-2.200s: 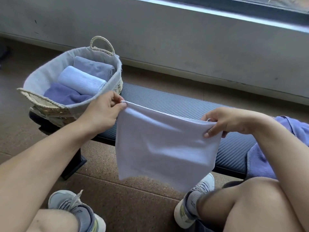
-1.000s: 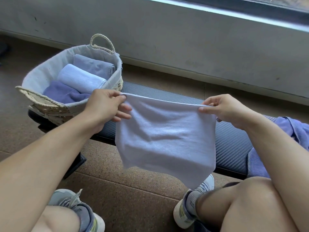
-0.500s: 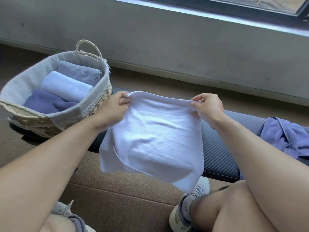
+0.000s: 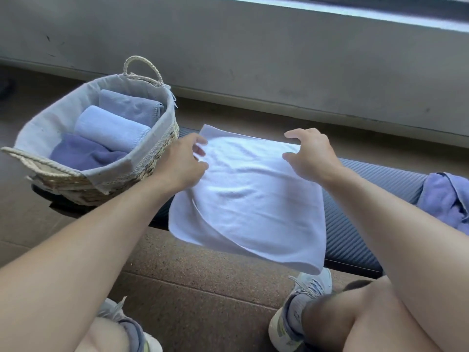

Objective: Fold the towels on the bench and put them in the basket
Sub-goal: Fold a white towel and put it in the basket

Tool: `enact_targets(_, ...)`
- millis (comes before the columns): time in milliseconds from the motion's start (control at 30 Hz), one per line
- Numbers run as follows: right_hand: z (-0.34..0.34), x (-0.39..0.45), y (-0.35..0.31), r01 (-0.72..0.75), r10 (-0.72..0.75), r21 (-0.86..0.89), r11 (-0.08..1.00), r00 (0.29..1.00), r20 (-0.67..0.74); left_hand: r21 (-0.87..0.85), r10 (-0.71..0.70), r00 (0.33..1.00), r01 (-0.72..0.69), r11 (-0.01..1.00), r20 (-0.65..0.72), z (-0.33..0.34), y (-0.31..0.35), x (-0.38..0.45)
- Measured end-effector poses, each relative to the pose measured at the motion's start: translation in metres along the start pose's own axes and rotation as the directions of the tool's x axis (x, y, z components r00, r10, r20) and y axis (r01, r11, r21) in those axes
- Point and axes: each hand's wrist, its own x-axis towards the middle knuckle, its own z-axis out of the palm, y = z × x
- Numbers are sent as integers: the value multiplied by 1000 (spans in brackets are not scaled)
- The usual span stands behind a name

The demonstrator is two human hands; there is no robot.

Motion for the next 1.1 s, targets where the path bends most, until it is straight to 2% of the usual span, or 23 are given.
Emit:
enact_targets(67, 0, -16, -22, 76, -76, -9, 997, 996, 51, 43, -79, 997, 78, 996, 21, -10, 0, -13)
enact_targets(133, 6, -41, -49, 162, -166, 41, 986, 974, 151, 41, -164, 982, 160, 986, 97, -18, -1, -29)
enact_targets(200, 19, -69, -73, 285, -295, 76, 956, 924, 244, 61, -236, 955, 228, 972, 181, -24, -3, -47)
enact_targets(267, 36, -92, -89, 354, -359, 73, 932, 883, 302, 68, -260, 940, 251, 966, 221, -27, -5, -60)
enact_targets(533, 49, -90, -85, 455, -417, -67, 888, 858, 299, 53, -269, 936, 264, 963, 228, -18, -14, -69)
enact_targets(667, 52, -82, -76, 480, -385, -143, 865, 819, 425, -23, -283, 916, 302, 953, 284, -18, -12, -66)
enact_targets(800, 51, -78, -76, 487, -373, -178, 855, 817, 440, -115, -304, 902, 352, 929, 307, -24, -7, -63)
enact_targets(967, 51, -72, -76, 446, -359, -157, 881, 848, 391, -53, -325, 889, 360, 931, 324, -33, 2, -77)
enact_targets(1100, 53, -68, -76, 437, -358, -149, 887, 854, 377, 55, -396, 809, 415, 908, 435, -36, 2, -86)
